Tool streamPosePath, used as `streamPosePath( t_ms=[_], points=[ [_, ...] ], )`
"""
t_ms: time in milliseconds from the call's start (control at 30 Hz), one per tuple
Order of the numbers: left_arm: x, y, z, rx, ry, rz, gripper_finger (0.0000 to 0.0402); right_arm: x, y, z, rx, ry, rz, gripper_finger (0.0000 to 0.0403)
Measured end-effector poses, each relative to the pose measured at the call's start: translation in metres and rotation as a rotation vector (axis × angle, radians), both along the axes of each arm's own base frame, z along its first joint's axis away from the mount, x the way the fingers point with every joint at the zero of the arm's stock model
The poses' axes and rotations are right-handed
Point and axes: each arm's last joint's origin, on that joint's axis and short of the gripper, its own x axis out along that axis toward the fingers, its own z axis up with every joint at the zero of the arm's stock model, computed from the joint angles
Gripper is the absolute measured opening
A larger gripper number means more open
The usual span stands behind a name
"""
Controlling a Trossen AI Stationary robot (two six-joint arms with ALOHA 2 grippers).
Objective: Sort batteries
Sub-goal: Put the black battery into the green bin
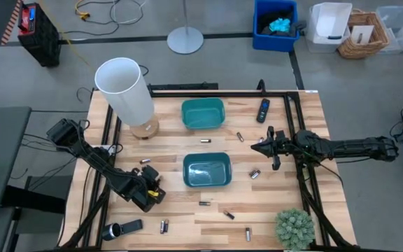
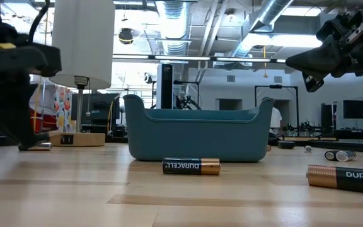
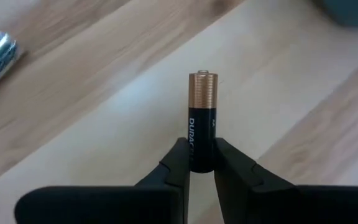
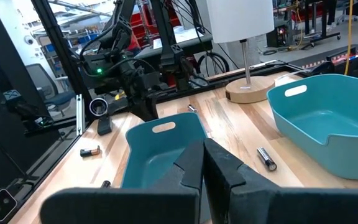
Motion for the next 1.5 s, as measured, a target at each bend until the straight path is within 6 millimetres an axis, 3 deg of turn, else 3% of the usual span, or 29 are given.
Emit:
streamPosePath(
  t_ms=[167, 333, 467, 767, 933, 1300, 1500],
  points=[
    [0.013, -0.007, 0.014, 0.086, -0.088, -0.112, 0.0042, 0.0, 0.0, 0.0, 0.0, 0.002, 0.0, 0.0031],
    [0.032, -0.02, 0.039, 0.211, -0.197, -0.295, 0.0042, 0.0, 0.0, 0.0, 0.001, 0.002, 0.0, 0.0031],
    [0.047, -0.02, 0.061, 0.321, -0.272, -0.324, 0.0042, 0.0, 0.0, 0.0, 0.001, 0.002, 0.0, 0.0031],
    [0.081, 0.014, 0.088, 0.436, -0.334, -0.182, 0.0042, 0.0, 0.0, 0.0, 0.0, 0.001, 0.0, 0.0031],
    [0.098, 0.032, 0.096, 0.445, -0.377, -0.23, 0.0042, 0.0, 0.0, 0.0, 0.001, 0.002, 0.0, 0.0031],
    [0.116, 0.057, 0.094, 0.445, -0.378, -0.283, 0.0042, 0.0, 0.0, 0.0, 0.0, 0.001, 0.0, 0.0031],
    [0.125, 0.08, 0.091, 0.48, -0.38, -0.143, 0.0042, 0.0, 0.0, 0.0, 0.0, -0.005, -0.001, 0.0031]
  ],
)
